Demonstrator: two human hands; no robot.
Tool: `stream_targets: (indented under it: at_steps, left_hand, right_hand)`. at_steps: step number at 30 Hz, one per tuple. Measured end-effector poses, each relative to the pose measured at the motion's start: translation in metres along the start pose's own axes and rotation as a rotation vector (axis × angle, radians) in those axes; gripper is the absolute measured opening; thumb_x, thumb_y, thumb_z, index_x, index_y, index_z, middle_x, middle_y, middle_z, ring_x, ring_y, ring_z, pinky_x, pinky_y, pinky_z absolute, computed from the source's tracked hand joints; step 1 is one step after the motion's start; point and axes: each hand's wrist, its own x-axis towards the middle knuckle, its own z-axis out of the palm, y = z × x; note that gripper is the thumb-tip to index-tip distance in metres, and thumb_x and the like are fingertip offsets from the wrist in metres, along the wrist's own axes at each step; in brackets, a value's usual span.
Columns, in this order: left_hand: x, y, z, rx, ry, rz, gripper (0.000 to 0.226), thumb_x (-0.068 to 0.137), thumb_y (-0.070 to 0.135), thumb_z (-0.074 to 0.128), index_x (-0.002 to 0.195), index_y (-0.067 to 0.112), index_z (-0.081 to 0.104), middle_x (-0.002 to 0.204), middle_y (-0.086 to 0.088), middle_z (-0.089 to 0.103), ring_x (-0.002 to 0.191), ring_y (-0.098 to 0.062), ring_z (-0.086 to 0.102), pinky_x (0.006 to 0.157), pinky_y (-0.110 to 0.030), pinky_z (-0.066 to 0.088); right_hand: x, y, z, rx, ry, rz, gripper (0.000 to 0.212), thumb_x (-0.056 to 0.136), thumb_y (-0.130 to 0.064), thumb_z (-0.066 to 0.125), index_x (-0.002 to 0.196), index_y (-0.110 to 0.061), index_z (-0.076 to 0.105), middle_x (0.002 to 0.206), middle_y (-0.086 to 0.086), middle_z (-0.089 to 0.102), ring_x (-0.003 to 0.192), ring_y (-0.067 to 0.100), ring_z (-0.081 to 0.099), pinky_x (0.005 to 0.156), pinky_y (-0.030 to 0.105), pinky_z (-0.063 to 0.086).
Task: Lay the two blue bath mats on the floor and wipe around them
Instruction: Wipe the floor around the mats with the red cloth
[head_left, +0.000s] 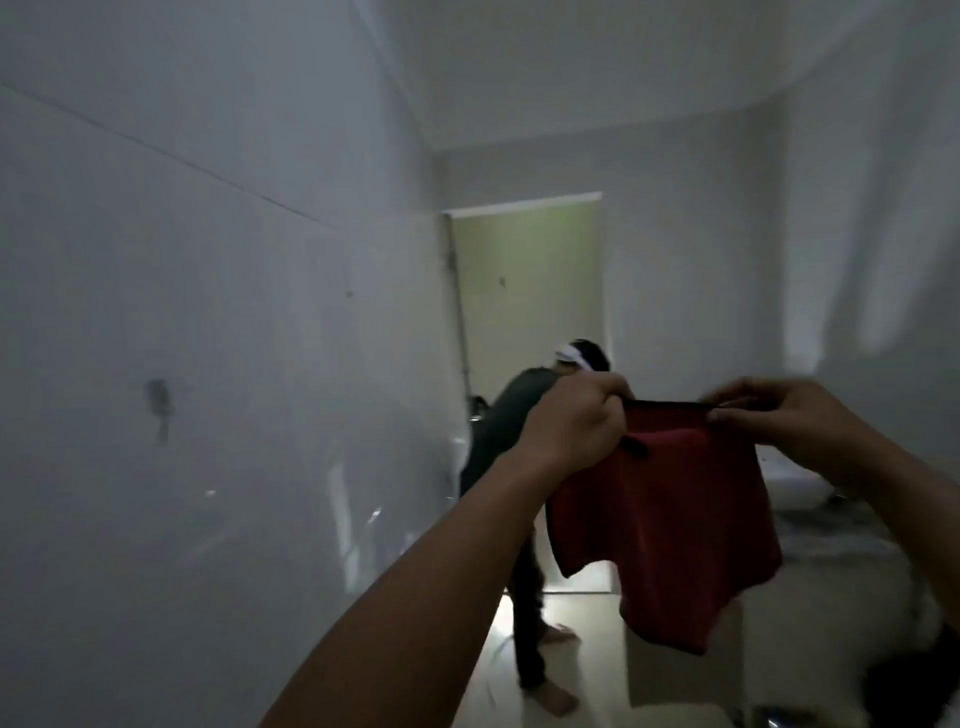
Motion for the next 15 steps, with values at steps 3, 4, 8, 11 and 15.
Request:
stream_targets:
  at_steps: [3,4,8,11,15]
  left_hand:
    - [-0.034,-0.030,-0.071,0.079,0.139,-0.076,0.053,0.080,0.021,0.033,0.117,0.028,0.070,0.111,0.000,0.074,0.090,-0.017,0.067,0.081,-0.032,0.056]
    - [-0.047,-0.038,-0.092,0.113,0.182,-0.096,0.055,0.080,0.020,0.033,0.121,0.031,0.068,0.112,0.003,0.074,0.090,-0.015,0.068,0.081,-0.034,0.057]
    - [-0.103,-0.058,-0.159,0.360,0.387,-0.148,0.053,0.080,0.017,0.035,0.115,0.036,0.070,0.118,0.012,0.070,0.097,-0.008,0.066,0.087,-0.034,0.055]
    - [-0.138,-0.066,-0.192,0.631,0.498,-0.198,0.051,0.082,0.021,0.036,0.113,0.036,0.074,0.122,0.018,0.068,0.106,-0.011,0.066,0.088,-0.038,0.057]
    - [-0.176,-0.071,-0.222,0.973,0.620,-0.274,0.046,0.087,0.025,0.041,0.115,0.035,0.076,0.121,0.019,0.068,0.095,-0.016,0.070,0.079,-0.040,0.058]
  right_hand:
    - [0.044,-0.034,0.076,0.126,-0.067,-0.134,0.024,0.074,-0.009,0.082,0.095,-0.002,0.072,0.087,0.022,0.075,0.079,0.027,0.069,0.072,0.033,0.056]
    - [0.056,-0.045,0.101,0.154,-0.099,-0.166,0.024,0.072,-0.012,0.084,0.091,-0.005,0.071,0.085,0.020,0.075,0.078,0.026,0.069,0.072,0.035,0.055]
    - [0.089,-0.093,0.200,0.225,-0.275,-0.320,0.013,0.082,-0.011,0.083,0.089,-0.009,0.072,0.085,0.014,0.078,0.077,0.021,0.074,0.073,0.036,0.062]
    - [0.101,-0.127,0.267,0.332,-0.336,-0.434,0.009,0.083,-0.006,0.082,0.089,-0.006,0.075,0.082,0.018,0.075,0.070,0.014,0.071,0.068,0.024,0.060]
    - [0.106,-0.167,0.350,0.426,-0.450,-0.511,0.005,0.085,-0.006,0.081,0.089,-0.006,0.078,0.079,0.016,0.075,0.068,0.013,0.071,0.067,0.024,0.060]
